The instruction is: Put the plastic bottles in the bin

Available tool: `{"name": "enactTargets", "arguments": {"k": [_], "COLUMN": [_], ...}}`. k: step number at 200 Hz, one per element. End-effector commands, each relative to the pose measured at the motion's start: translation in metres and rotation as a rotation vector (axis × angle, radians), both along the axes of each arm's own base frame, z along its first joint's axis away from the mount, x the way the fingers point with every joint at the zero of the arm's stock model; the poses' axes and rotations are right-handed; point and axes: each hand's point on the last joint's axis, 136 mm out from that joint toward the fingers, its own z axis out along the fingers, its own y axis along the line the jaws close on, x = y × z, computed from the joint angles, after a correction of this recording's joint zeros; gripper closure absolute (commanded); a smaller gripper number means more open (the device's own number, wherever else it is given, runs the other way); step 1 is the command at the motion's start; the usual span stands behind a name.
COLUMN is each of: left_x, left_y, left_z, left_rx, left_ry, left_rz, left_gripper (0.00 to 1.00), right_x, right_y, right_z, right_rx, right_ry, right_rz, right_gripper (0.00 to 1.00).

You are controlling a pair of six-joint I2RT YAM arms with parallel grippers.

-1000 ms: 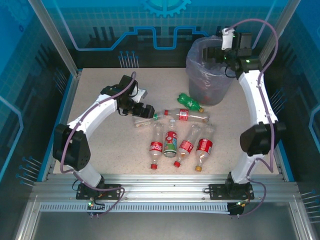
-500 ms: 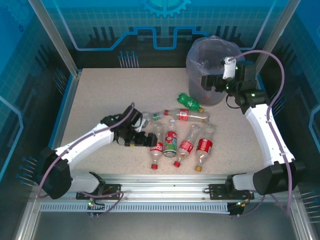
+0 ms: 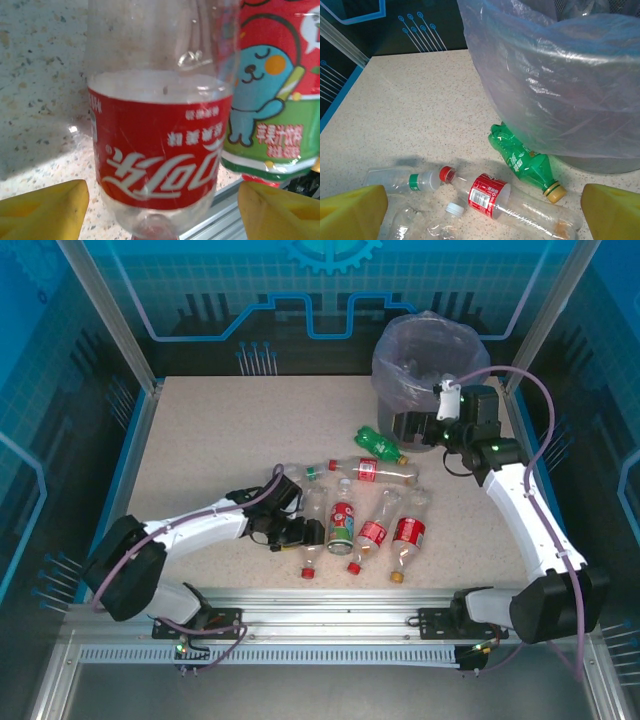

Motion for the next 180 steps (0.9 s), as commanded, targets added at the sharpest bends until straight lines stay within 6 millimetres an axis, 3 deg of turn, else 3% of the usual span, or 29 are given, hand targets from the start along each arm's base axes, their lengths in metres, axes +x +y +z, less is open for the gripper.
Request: {"name": "enactTargets", "arguments": {"k": [1,58,88,146,180], "left_x": [0.007,0.003,0.004,0.003,0.012], "left_y": [-0.008,-0.007,-0.002,0.0,0.002], "left_z": [-0.004,-0.027,-0.033,-0.028,-0.005], "left_rx": [-0.006,0.036,0.061,0.07,0.076], "left_ry": [-0.007,0.022,0.015,0.003,-0.074], "left_rz": [0.0,0.001,0.013,0.007,-0.024], "left_gripper": [0.22,0.19,0.27,0.43,0.43], "right_x": [-0.006,-0.006,-0.006,-0.006,-0.01], "right_y": [0.007,0.004,0.006,0.008,0.018], "right_z": [0.007,-0.003,-0.007,-0.01,-0.004], "right_rx": [0.03,0.012,0.018,0.031,0.067], "right_ry": [-0.026,-0.008,0.003,0.009,0.001], "right_rz": [0.016,0.002,0.008,0.01,0.053], "right_gripper": [0.0,0.0,0.0,0.0,0.01]}}
